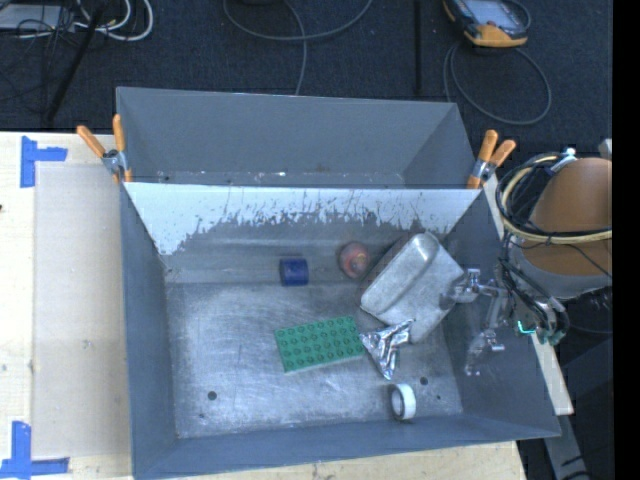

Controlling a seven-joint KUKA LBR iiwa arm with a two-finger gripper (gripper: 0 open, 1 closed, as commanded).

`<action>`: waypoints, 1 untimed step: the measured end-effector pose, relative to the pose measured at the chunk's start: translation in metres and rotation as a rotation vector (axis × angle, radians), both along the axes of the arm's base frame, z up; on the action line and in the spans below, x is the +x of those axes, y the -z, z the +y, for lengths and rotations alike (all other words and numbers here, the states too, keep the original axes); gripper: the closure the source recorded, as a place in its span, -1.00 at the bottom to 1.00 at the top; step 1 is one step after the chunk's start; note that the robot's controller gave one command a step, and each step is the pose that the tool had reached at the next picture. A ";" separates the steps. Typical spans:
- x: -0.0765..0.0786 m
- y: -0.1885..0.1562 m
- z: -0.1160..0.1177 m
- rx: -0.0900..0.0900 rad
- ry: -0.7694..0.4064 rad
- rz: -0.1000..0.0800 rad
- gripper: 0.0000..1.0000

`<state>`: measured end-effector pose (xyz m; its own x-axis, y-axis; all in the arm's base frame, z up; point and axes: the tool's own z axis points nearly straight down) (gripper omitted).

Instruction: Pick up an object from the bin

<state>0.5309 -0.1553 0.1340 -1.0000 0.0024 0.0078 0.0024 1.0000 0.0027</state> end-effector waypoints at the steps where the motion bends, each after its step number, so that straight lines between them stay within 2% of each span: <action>1: 0.014 0.026 0.010 -0.010 -0.068 -0.023 -1.00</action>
Offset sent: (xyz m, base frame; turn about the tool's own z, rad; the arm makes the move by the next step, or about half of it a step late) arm 0.0166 0.0237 -0.0640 -0.1019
